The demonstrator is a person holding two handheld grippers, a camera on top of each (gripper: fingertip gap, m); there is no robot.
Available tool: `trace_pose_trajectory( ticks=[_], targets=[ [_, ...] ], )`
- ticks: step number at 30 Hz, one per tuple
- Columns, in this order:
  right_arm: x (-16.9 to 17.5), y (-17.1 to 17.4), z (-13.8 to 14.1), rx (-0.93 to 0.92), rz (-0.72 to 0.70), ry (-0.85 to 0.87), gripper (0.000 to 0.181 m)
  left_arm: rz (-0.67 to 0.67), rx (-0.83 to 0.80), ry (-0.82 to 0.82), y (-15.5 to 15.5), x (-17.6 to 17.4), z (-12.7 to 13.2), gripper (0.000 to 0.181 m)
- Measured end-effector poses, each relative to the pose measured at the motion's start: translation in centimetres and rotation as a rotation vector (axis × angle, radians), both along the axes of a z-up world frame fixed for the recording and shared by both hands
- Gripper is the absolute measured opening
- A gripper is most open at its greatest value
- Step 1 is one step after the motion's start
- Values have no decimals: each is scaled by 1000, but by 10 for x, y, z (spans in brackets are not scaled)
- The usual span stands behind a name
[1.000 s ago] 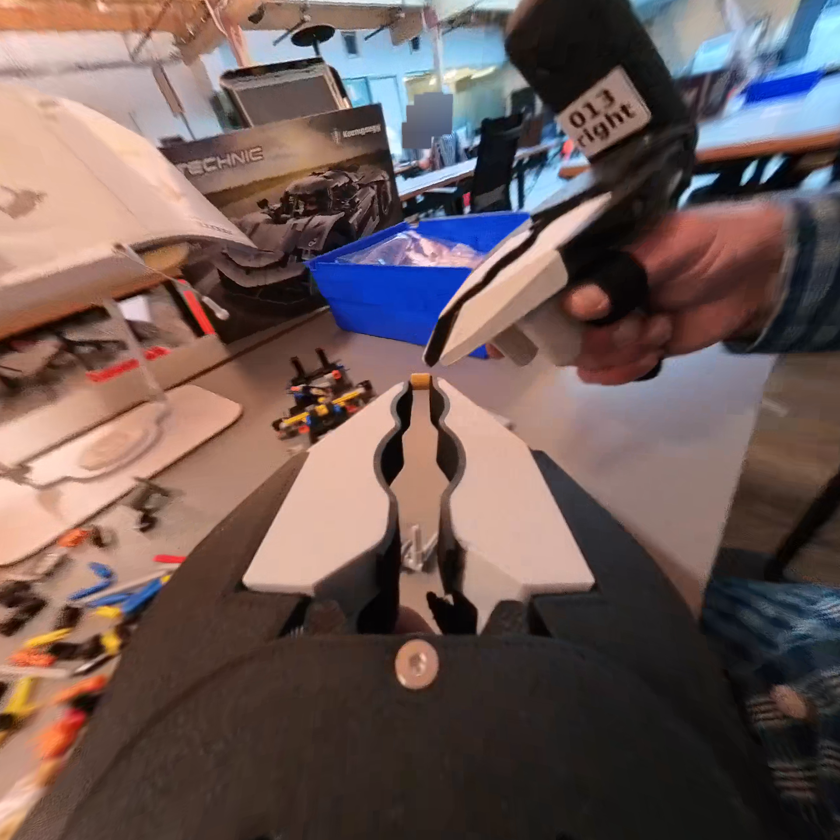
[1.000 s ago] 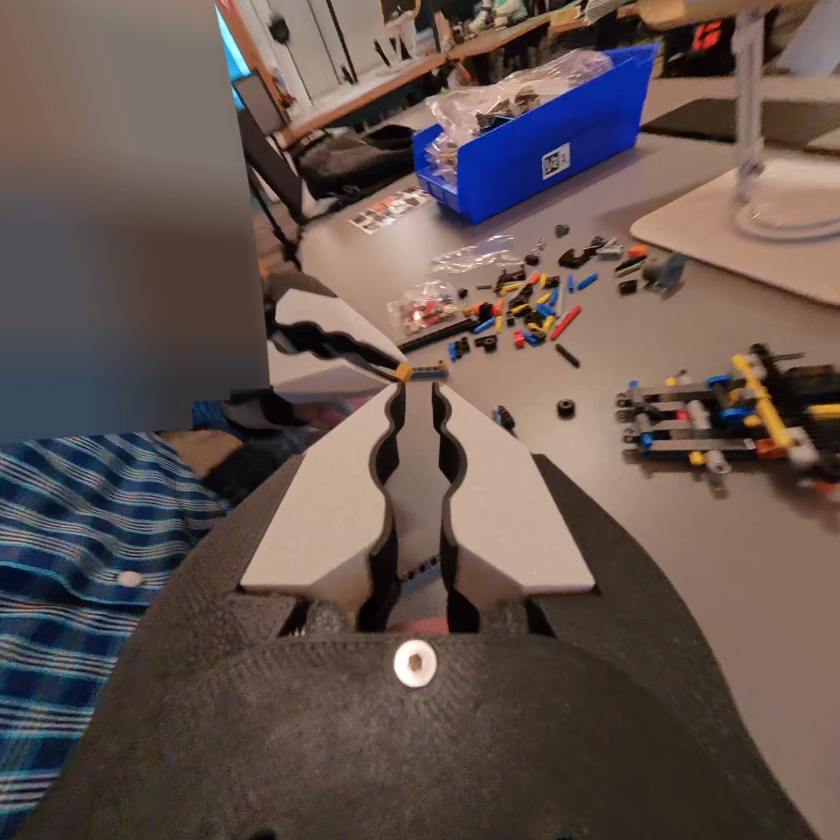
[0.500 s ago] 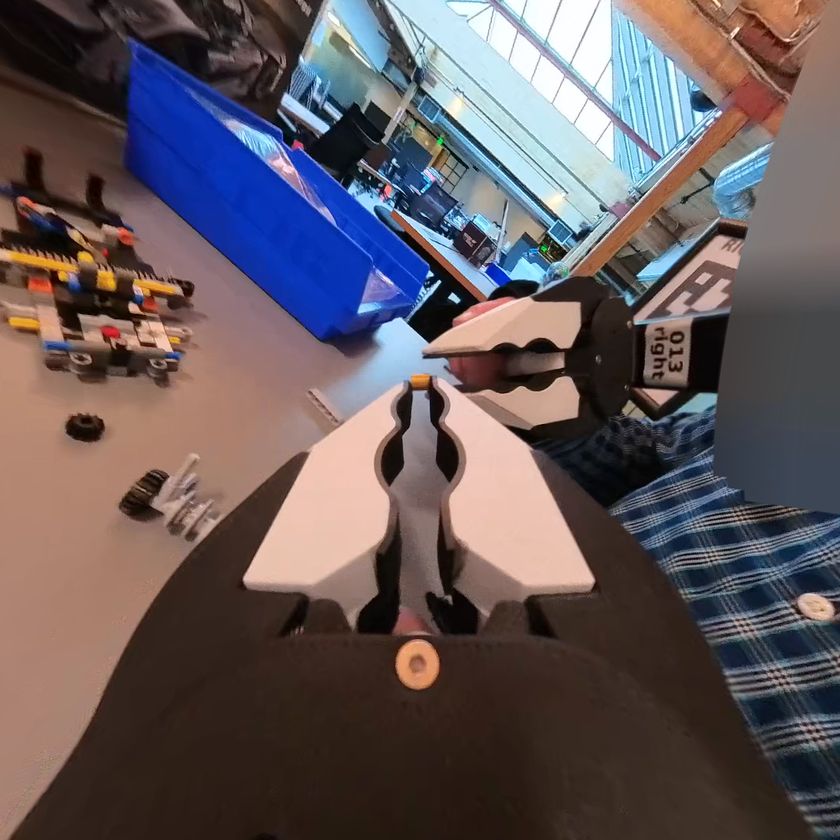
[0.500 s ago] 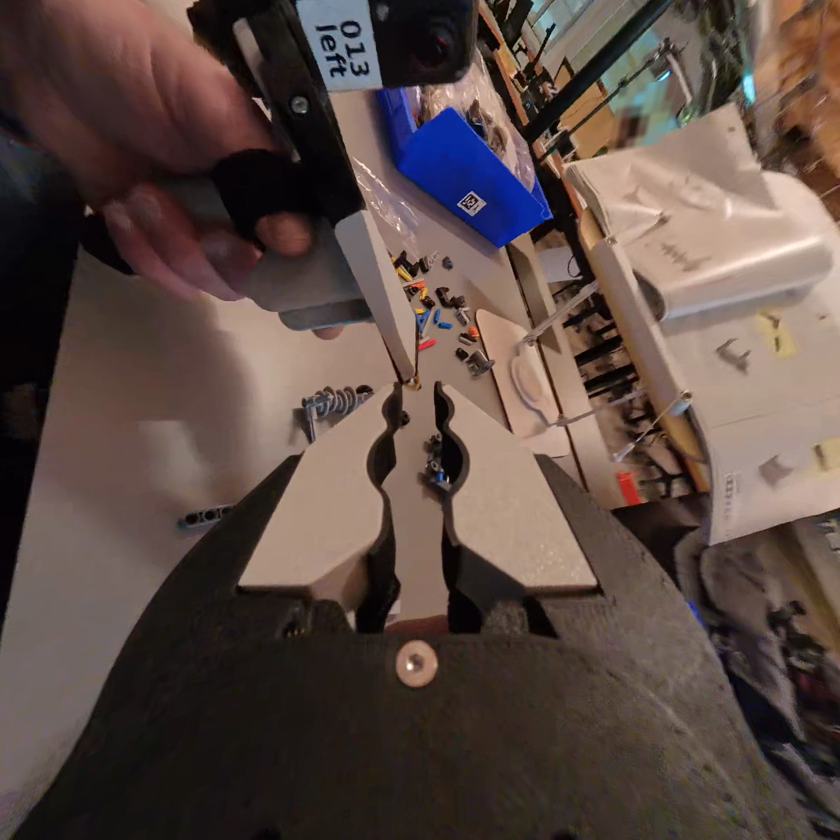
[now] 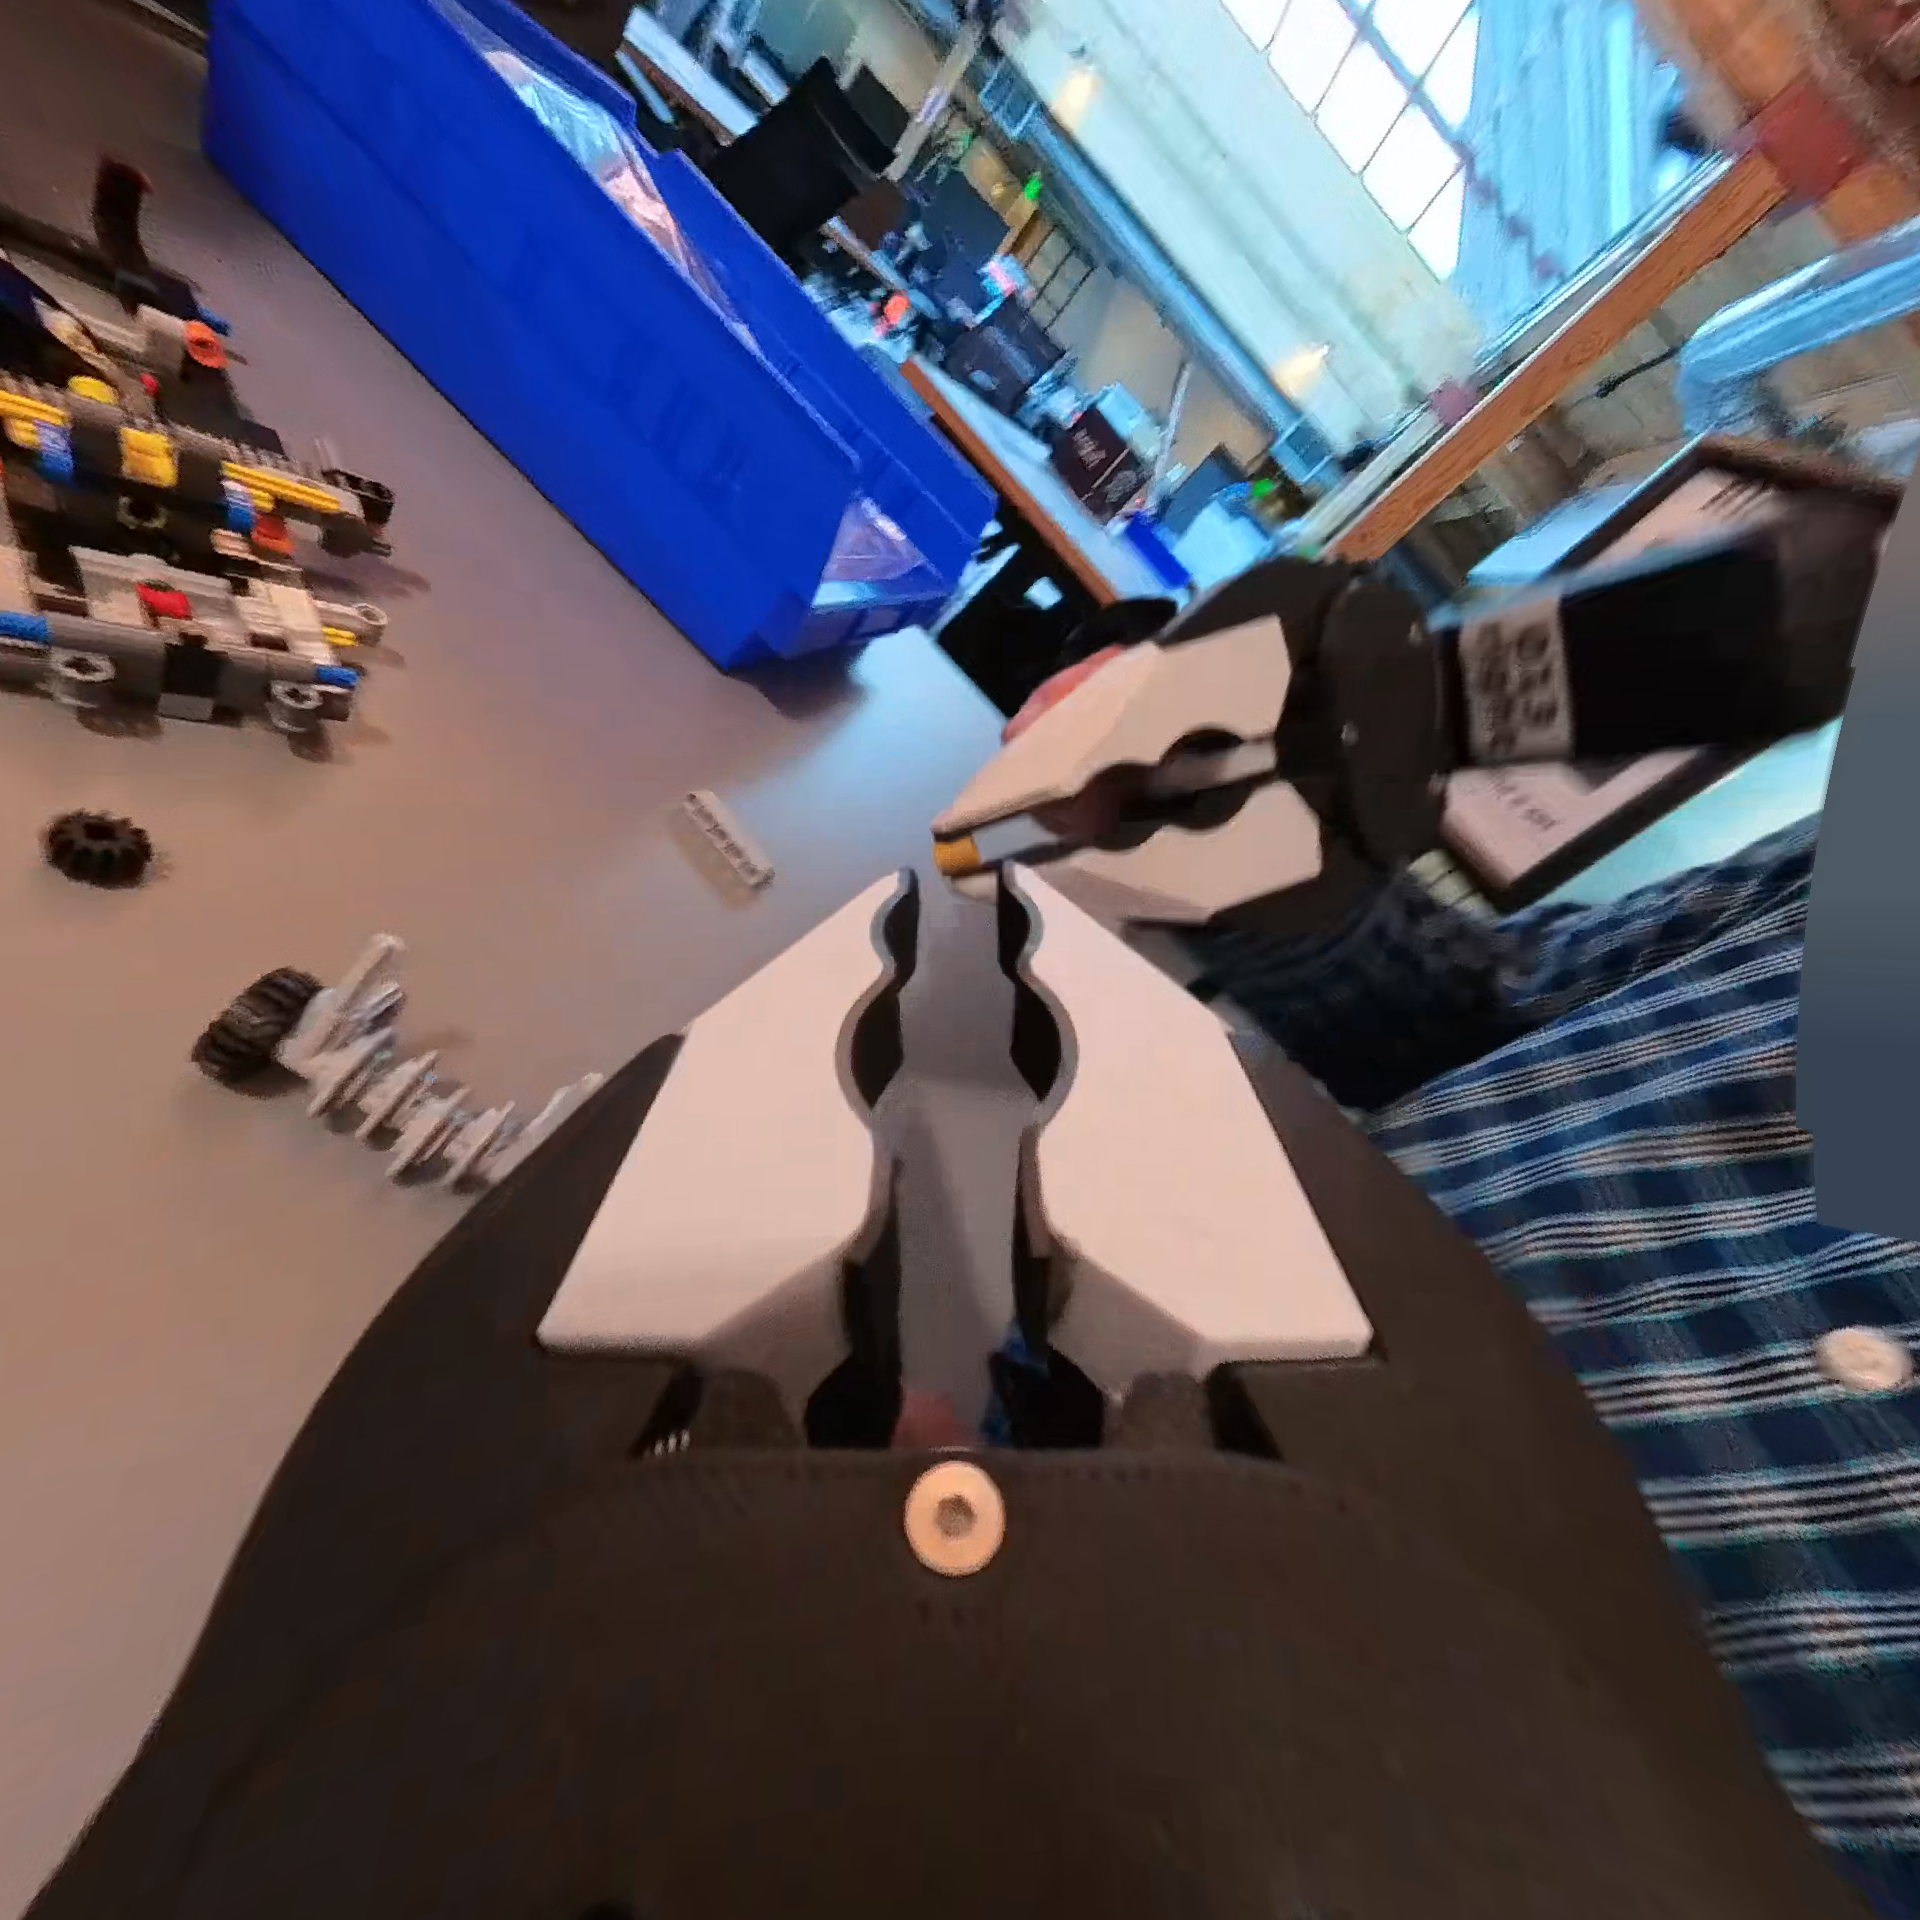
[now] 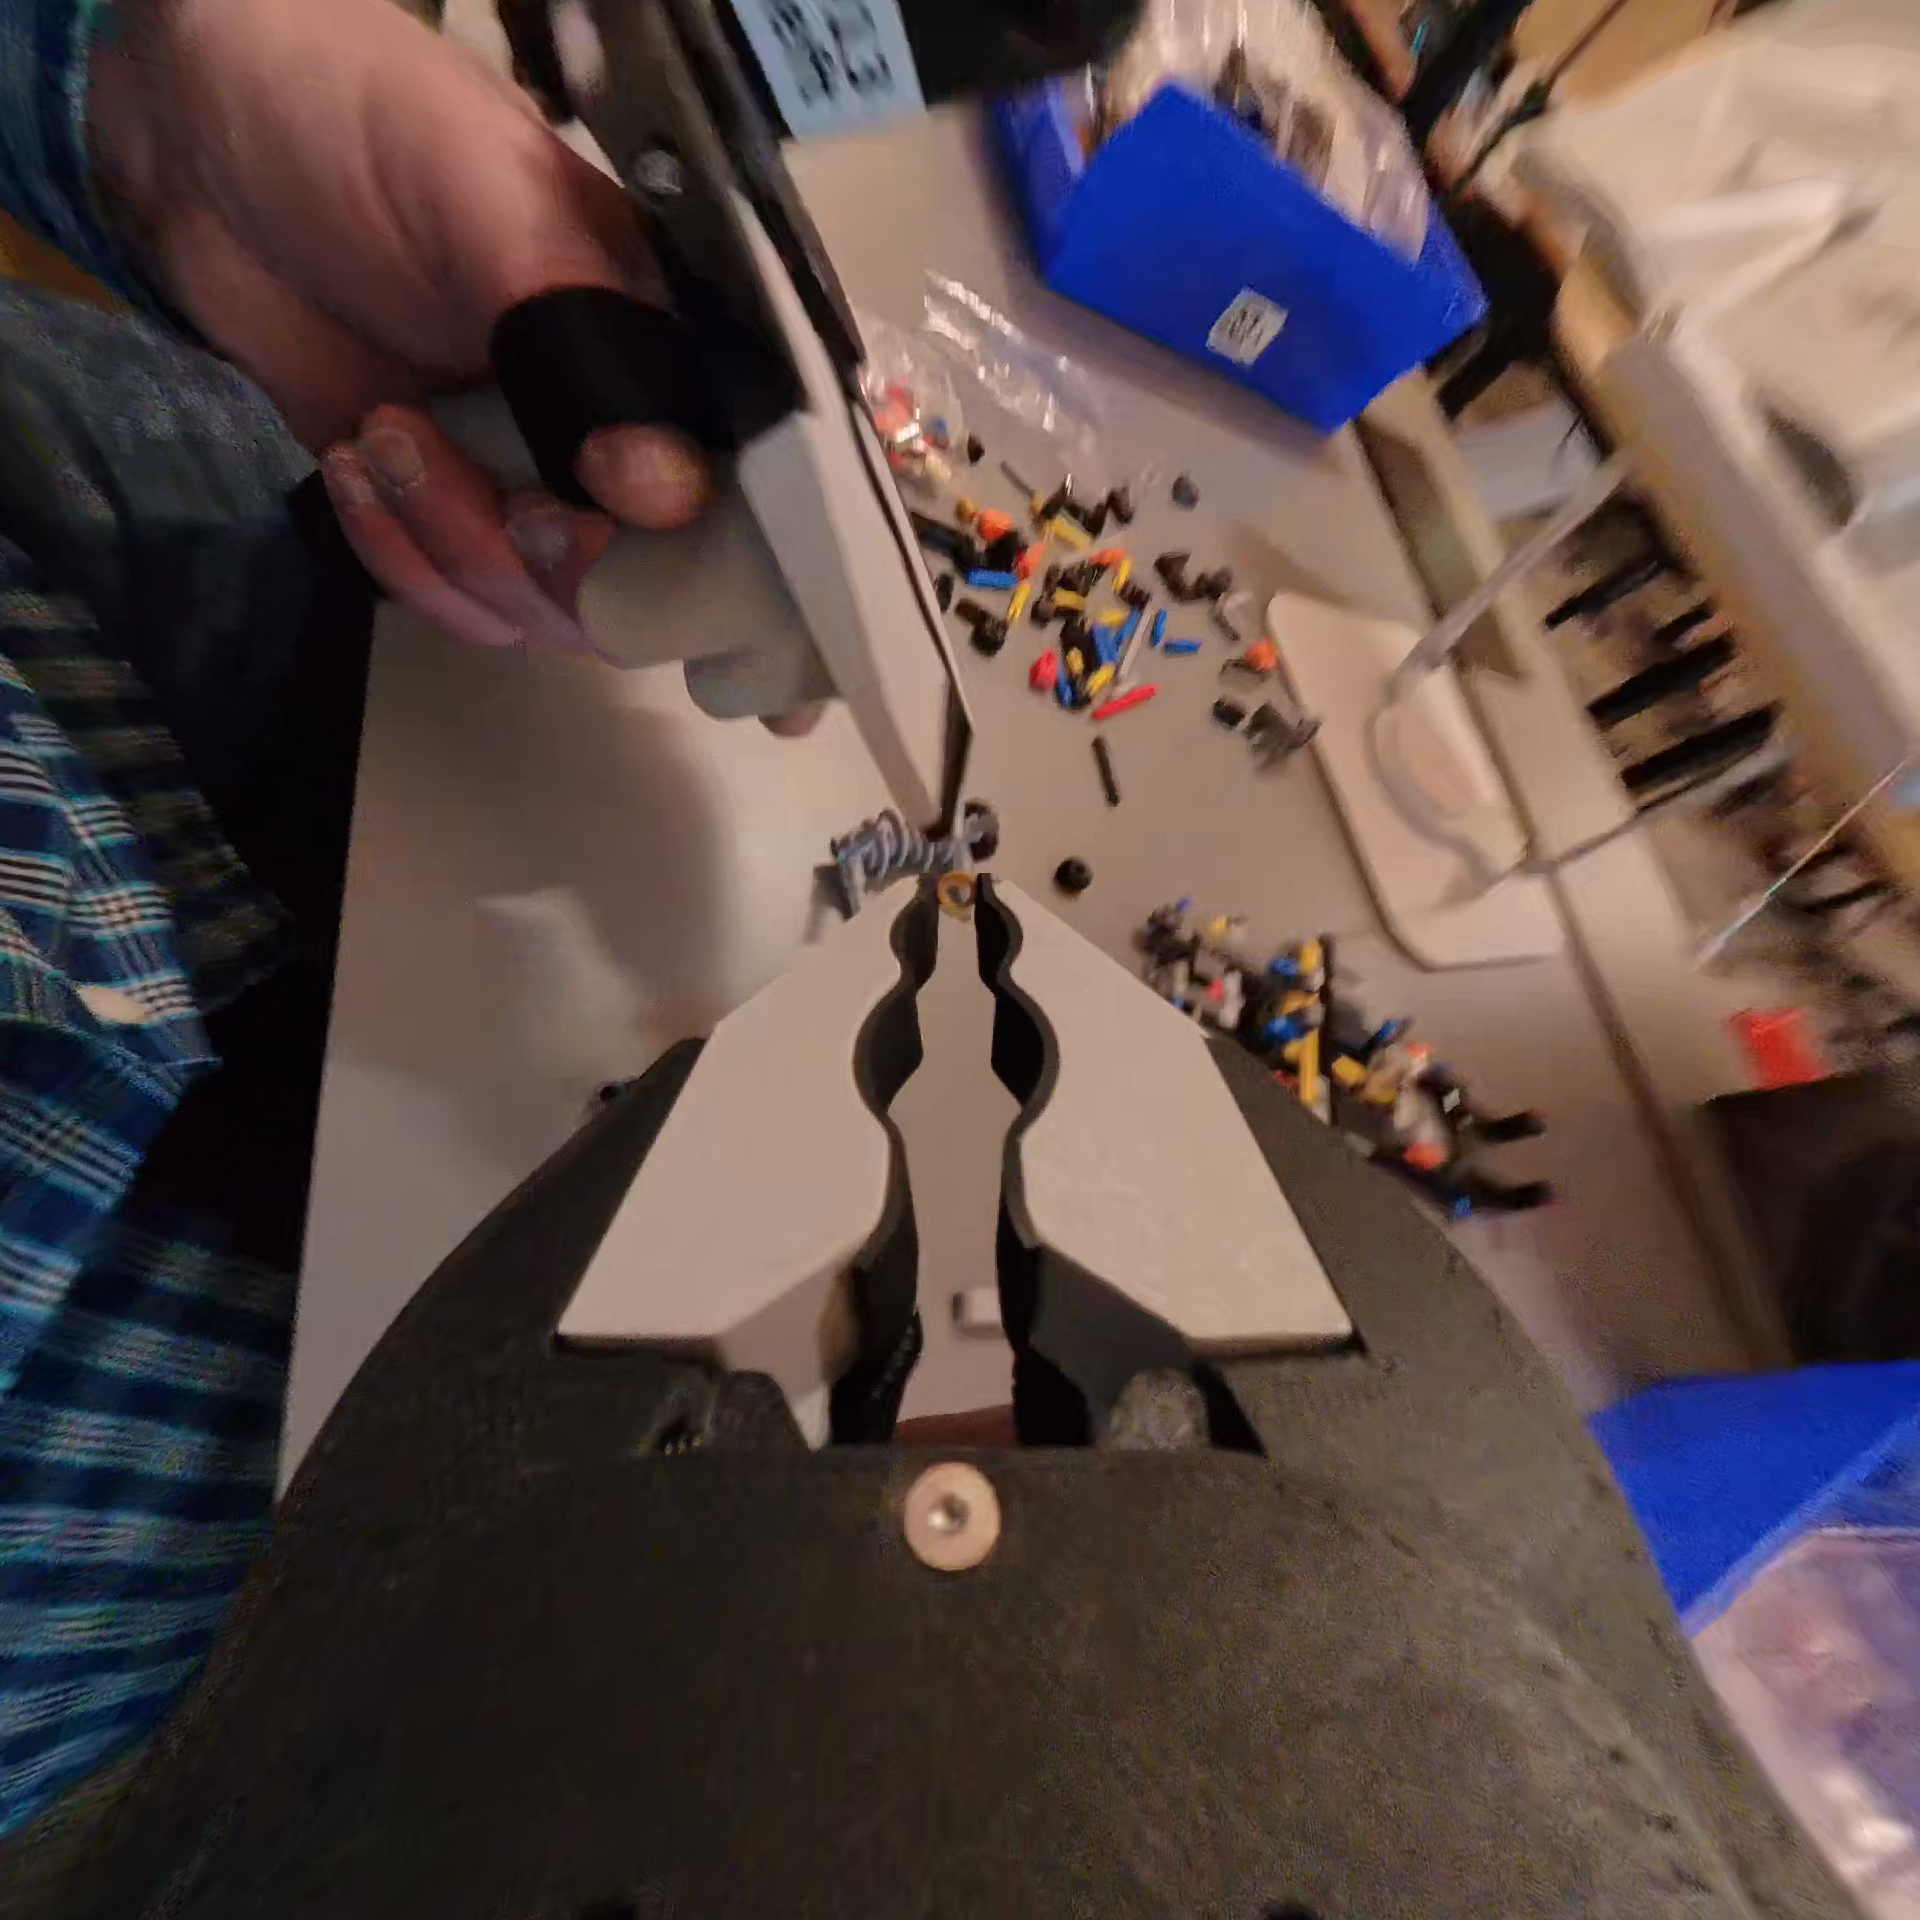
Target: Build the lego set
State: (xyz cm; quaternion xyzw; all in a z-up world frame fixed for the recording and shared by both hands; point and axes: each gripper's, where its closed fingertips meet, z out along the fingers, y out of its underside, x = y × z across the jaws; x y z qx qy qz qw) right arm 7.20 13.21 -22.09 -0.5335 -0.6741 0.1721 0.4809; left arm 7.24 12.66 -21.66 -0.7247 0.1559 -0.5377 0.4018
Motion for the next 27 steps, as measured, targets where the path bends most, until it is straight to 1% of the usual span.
trace_pose_trajectory(
  ticks=[1, 3, 6, 7, 9, 13, 19, 22, 27],
  targets=[
    [4, 3, -4, -52, -19, 0, 4, 13, 36, 60, -2, -2, -5, 15],
    [12, 5, -21, -152, -37, -56, 4, 15, 120, 185, -10, -3, -16, 13],
    [16, -2, -46, -276, -26, -129, 4, -31, 319, 479, -25, 9, -40, 6],
    [16, -1, -52, -291, -37, -140, 4, -46, 379, 562, -29, 14, -47, 6],
    [15, -1, -62, -321, -38, -177, 4, -58, 461, 655, -31, 23, -52, 6],
    [11, -4, -70, -384, -35, -183, 4, -76, 519, 781, -27, 30, -63, 2],
    [11, -2, -77, -402, -40, -200, 4, -155, 519, 935, -27, 34, -87, 0],
    [10, -3, -79, -411, -32, -201, 4, -171, 501, 960, -27, 34, -92, 0],
    [9, -2, -79, -408, -31, -230, 4, -182, 464, 933, -26, 34, -92, 0]
  ],
)
